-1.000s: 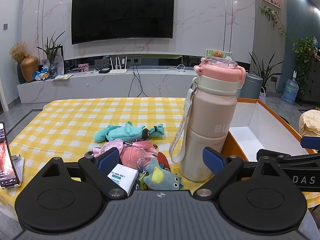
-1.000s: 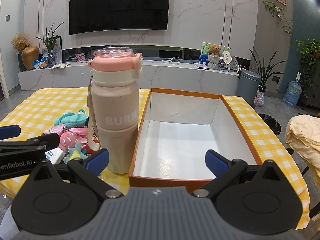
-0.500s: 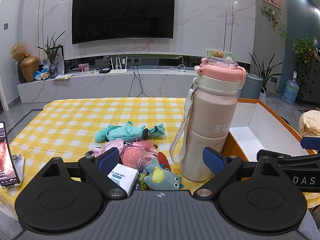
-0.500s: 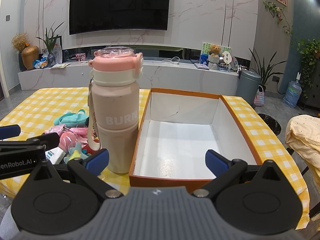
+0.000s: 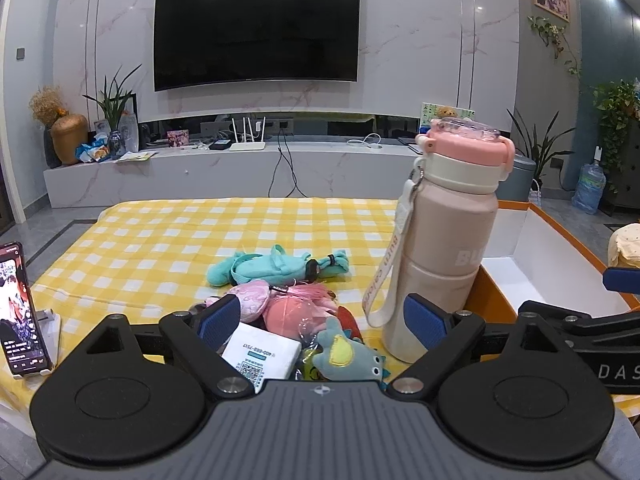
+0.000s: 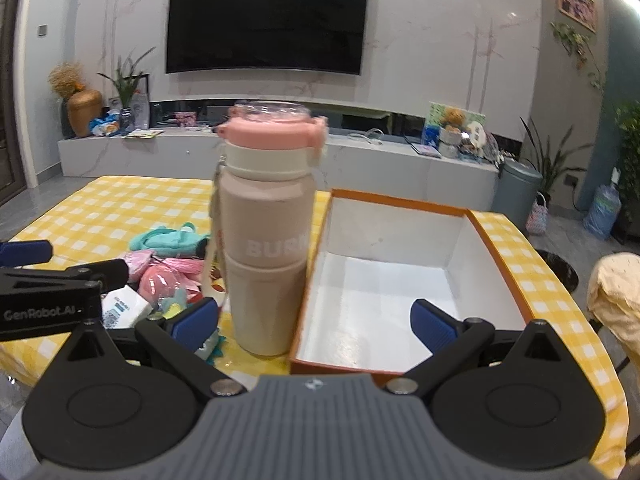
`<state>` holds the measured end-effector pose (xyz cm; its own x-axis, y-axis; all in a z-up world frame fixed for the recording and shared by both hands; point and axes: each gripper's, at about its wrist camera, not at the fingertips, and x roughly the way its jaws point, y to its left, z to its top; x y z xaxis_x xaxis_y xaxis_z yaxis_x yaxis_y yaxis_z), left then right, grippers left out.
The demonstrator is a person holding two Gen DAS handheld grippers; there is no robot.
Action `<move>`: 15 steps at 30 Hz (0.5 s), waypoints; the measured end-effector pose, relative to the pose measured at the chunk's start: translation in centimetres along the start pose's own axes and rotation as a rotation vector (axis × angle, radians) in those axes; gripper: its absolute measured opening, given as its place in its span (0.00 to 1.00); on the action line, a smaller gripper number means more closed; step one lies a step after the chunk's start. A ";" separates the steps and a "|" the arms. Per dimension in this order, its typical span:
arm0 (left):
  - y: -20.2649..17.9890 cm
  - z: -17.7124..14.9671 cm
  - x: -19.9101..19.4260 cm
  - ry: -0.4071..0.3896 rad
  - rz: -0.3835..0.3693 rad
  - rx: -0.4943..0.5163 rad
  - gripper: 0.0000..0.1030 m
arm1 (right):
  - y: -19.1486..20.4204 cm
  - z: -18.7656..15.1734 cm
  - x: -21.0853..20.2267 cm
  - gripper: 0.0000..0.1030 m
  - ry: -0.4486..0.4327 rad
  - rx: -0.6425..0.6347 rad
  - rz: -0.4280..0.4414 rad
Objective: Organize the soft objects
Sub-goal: 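Grasp the white QR-code card with the left tool while the right tool grasps the teal plush toy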
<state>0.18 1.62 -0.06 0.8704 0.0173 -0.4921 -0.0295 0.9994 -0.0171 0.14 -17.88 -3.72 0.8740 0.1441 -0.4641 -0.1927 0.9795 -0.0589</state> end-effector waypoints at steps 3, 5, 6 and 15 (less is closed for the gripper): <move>0.9 0.0 0.2 0.009 -0.018 -0.023 0.89 | 0.7 0.1 0.1 0.95 -0.011 -0.036 0.021; 1.6 -0.2 0.4 0.019 -0.030 -0.038 0.86 | 1.3 0.2 0.3 0.87 -0.011 -0.062 0.041; 1.9 -0.3 0.5 0.024 -0.031 -0.045 0.84 | 1.6 0.2 0.5 0.82 -0.007 -0.076 0.054; 5.1 -1.5 2.4 0.136 -0.067 -0.062 0.55 | 5.6 0.1 2.6 0.47 0.060 -0.231 0.186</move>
<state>1.36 6.71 -2.60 0.7971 -0.0580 -0.6011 -0.0075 0.9944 -0.1059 1.41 -11.97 -5.17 0.7873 0.3028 -0.5371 -0.4498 0.8779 -0.1644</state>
